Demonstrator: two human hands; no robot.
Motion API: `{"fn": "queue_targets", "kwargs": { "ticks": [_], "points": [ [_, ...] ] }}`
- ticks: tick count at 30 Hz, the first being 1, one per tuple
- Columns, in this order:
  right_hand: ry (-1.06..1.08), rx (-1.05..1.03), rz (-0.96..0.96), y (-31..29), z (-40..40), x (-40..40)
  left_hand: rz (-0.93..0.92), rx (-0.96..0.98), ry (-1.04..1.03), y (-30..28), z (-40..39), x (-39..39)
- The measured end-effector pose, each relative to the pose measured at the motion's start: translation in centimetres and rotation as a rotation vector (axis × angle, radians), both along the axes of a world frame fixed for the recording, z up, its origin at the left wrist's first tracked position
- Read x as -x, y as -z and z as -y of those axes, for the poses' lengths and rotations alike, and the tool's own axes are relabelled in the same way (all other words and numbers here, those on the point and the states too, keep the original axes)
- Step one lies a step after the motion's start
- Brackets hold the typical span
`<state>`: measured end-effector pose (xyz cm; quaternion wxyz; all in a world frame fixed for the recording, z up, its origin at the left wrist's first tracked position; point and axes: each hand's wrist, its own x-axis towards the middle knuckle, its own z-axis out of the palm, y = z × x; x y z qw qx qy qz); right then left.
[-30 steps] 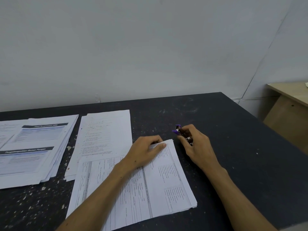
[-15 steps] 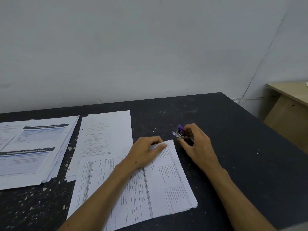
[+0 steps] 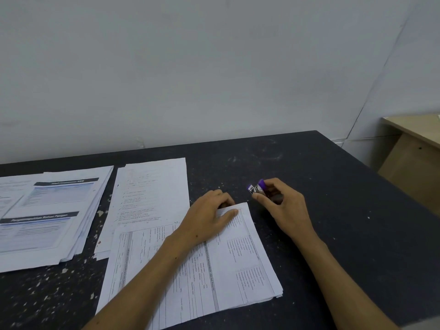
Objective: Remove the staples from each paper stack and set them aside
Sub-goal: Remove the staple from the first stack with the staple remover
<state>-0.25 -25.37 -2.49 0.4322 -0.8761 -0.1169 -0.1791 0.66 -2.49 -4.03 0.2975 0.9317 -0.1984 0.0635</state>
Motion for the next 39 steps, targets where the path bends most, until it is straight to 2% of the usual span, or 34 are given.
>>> {"fn": "queue_targets", "kwargs": {
  "ticks": [10, 16, 21, 27, 30, 33, 39],
  "points": [
    [0.033, 0.055, -0.016, 0.8, 0.1, -0.5, 0.022, -0.044, -0.021, -0.2, 0.1, 0.2],
    [-0.026, -0.014, -0.027, 0.3, 0.2, -0.1, 0.067, -0.003, -0.044, -1.2, 0.3, 0.1],
    [-0.053, -0.017, 0.005, -0.3, -0.2, 0.3, 0.106, 0.191, 0.108, -3.3, 1.6, 0.3],
    [-0.089, 0.024, 0.025, -0.5, -0.6, 0.6, 0.023, 0.394, 0.074, -3.6, 1.8, 0.7],
    [-0.123, -0.132, 0.02, -0.8, -0.3, 0.9, -0.062, 0.481, 0.016, -3.1, 1.1, 0.6],
    [-0.112, -0.316, 0.019, -1.3, 0.4, 1.0, -0.236, 0.641, -0.062, -2.4, -0.5, 0.6],
    [-0.116, -0.382, 0.008, -1.3, 0.4, 1.0, -0.386, 0.859, -0.048, -2.3, -1.2, 1.1]
  ]
}}
